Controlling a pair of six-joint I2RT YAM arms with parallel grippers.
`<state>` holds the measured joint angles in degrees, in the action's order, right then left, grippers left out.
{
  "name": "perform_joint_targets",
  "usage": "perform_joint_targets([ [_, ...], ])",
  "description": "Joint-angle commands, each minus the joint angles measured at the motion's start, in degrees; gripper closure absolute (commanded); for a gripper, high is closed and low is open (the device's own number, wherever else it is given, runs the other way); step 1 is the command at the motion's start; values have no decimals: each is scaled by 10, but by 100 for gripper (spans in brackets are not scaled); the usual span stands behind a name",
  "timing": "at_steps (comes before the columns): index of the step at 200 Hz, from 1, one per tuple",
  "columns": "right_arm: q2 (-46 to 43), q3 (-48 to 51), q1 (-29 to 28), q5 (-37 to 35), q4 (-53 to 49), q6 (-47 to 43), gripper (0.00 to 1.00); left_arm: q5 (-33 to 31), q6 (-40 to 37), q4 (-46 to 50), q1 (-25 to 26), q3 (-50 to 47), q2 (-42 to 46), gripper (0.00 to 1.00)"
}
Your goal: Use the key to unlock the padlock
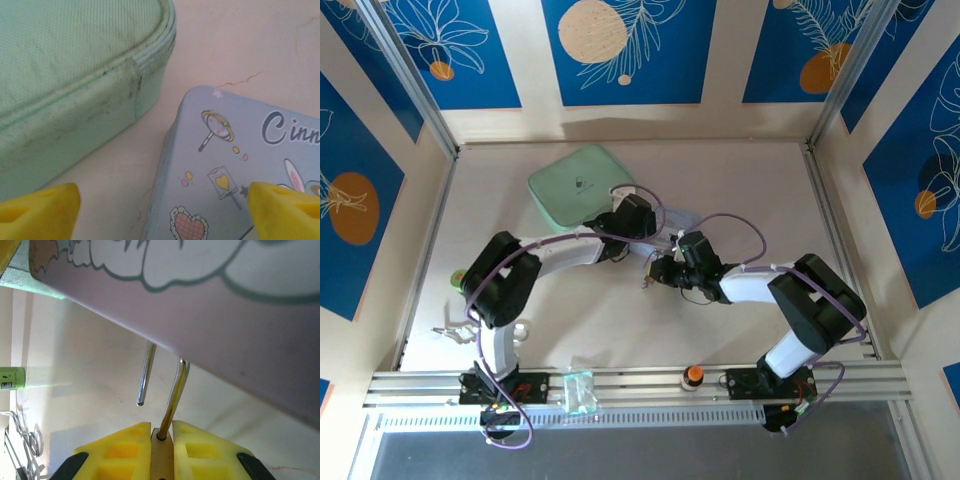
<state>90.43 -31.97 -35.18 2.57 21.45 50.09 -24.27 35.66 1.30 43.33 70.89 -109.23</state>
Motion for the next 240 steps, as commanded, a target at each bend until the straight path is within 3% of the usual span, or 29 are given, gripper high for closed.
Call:
perform_joint_targets([
  [1, 11, 33, 13, -24, -88, 50, 87, 7, -12, 18, -3, 23, -17, 24],
  [20, 15, 40, 20, -26, -79, 66, 88, 1, 13, 64, -3, 37, -37, 31],
  [74, 17, 77, 38, -36, -12, 117, 90, 25, 61, 71, 8, -16, -35, 41],
  [130, -15, 97, 55, -79, -27, 122, 91, 30, 122, 94, 36, -50, -37, 44],
  [179, 16, 113, 60, -63, 57, 167, 94, 60, 162, 81, 44, -77, -23, 49],
  [240, -47, 133, 50, -158, 14, 201, 97, 82, 198, 70, 61, -99, -16, 49],
])
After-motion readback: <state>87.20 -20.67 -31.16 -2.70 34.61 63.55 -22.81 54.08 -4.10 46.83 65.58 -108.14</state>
